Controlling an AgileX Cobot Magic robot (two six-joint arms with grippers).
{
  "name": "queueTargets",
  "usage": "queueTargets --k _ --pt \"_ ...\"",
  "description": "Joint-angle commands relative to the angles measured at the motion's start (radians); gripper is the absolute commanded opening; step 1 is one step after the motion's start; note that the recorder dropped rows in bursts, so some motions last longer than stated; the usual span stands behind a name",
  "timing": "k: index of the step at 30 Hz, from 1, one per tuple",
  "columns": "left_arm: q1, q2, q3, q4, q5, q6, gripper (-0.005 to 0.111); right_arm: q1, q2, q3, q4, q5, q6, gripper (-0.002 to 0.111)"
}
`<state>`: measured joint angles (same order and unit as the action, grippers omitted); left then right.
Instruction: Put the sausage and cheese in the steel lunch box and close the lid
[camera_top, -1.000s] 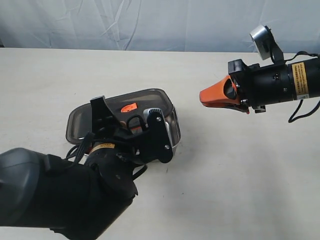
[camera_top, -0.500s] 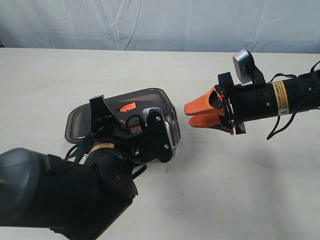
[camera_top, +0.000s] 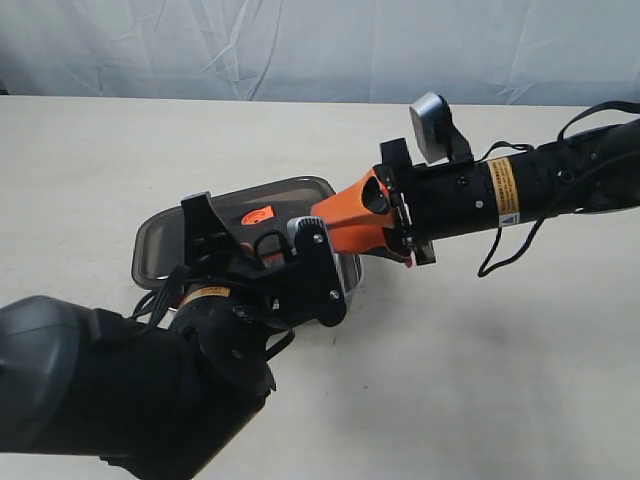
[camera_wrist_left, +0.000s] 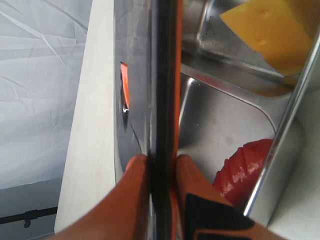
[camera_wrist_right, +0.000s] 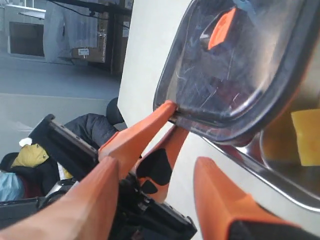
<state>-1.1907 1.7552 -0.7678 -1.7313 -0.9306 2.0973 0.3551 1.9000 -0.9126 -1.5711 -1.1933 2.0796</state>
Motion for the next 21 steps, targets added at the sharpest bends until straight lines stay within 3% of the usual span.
queueTargets --k 1,6,9,12,17,21 --pt "-0.009 0.002 0.005 -0.004 0.025 0.032 0.0 0.025 0.002 -0.009 0.033 0.056 0.024 0.045" --pt "-0.009 0.002 0.005 -0.004 0.025 0.032 0.0 0.025 0.002 -0.009 0.033 0.06 0.024 0.015" --pt "-0.009 0.002 0.005 -0.004 0.019 0.032 0.0 0.025 0.002 -0.009 0.014 0.029 0.024 0.009" --pt "-0.009 0.002 0.005 -0.004 0.011 0.032 0.0 0.012 0.002 -0.009 -0.003 -0.028 0.024 0.018" --pt "-0.009 0.002 0.005 -0.006 -0.005 0.032 0.0 -0.036 -0.013 -0.009 -0.131 -0.028 0.024 0.05" --pt "-0.009 0.002 0.005 -0.004 -0.018 0.032 0.0 -0.087 -0.011 -0.009 -0.171 -0.028 0.024 0.053"
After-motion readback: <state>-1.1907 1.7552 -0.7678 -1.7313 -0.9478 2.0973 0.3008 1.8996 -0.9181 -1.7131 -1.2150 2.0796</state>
